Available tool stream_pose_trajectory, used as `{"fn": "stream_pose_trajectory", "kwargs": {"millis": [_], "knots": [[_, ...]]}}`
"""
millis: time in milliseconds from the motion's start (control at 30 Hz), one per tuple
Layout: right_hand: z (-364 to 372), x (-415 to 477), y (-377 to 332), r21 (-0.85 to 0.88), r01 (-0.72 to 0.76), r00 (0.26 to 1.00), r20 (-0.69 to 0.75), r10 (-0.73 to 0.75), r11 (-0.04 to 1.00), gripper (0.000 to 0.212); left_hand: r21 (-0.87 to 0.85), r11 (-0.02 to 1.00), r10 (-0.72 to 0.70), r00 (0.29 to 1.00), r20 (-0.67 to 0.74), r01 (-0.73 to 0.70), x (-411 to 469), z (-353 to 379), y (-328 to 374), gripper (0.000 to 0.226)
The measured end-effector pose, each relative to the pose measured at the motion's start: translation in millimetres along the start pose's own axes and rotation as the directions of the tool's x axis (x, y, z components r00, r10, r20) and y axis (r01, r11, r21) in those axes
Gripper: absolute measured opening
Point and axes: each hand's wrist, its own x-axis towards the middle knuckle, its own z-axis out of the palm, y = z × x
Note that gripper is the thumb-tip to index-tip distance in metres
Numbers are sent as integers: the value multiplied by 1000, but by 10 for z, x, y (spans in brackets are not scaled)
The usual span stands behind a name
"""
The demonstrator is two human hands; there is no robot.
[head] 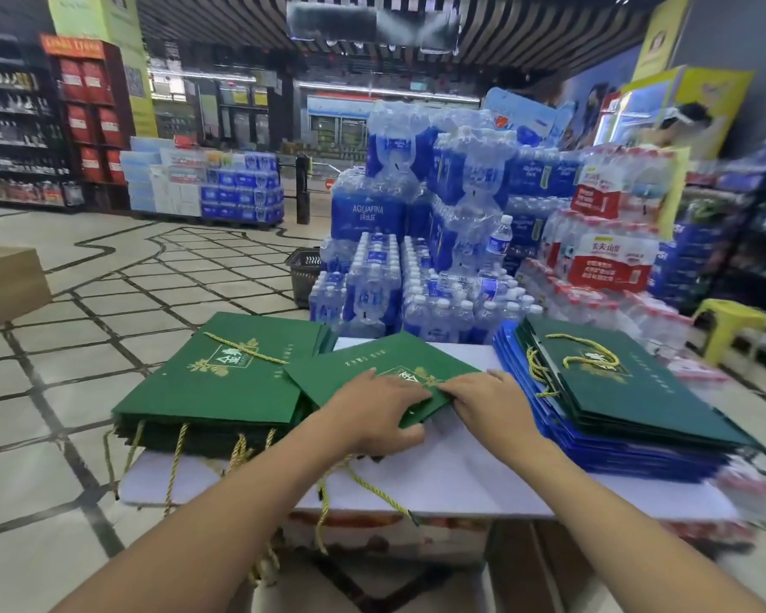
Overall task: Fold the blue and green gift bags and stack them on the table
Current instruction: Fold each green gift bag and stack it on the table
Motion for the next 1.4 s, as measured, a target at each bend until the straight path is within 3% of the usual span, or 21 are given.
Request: {"fn": "stream_pose_trajectory", "kwargs": {"millis": [167,233,367,533,667,900,1067,1133,1233,1300,1400], "knots": [[-40,-423,268,-119,-40,987,151,58,992,15,138,988,59,998,30,-63,146,278,97,58],[-23,-516,344,-132,-39,985,159,60,991,3,95,995,17,999,27,-19,156,393,41,50],[-54,-578,361,-168,26,988,155,1,985,13,-81,995,-49,998,45,52,78,577,-55,49],[-297,-519,224,184,-107,908,419,21,977,4,-153,986,-57,998,37,62,65,734,-121,51],[-454,-338,45,378,-236,846,534,-3,895,19,-46,996,-75,996,38,77,86,745,-135,50],[-852,232,-103,575,-338,865,503,4,745,18,-112,990,-75,995,65,82,0,763,-260,47],[-1146,593,-79,754,-361,922,376,90,549,15,-170,983,-66,996,60,75,-53,756,-292,47],[-1195,712,-79,746,-334,933,348,91,576,18,-187,979,-71,996,57,80,-59,753,-288,47],[-1079,772,-119,616,-347,904,421,77,707,27,-201,976,-77,996,47,85,-70,741,-287,47],[-915,717,-130,487,-346,853,519,53,802,21,-216,973,-78,996,40,85,-79,739,-287,47],[-644,521,-48,309,-228,752,658,-34,923,11,-242,966,-91,995,29,95,-97,756,-282,47]]}}
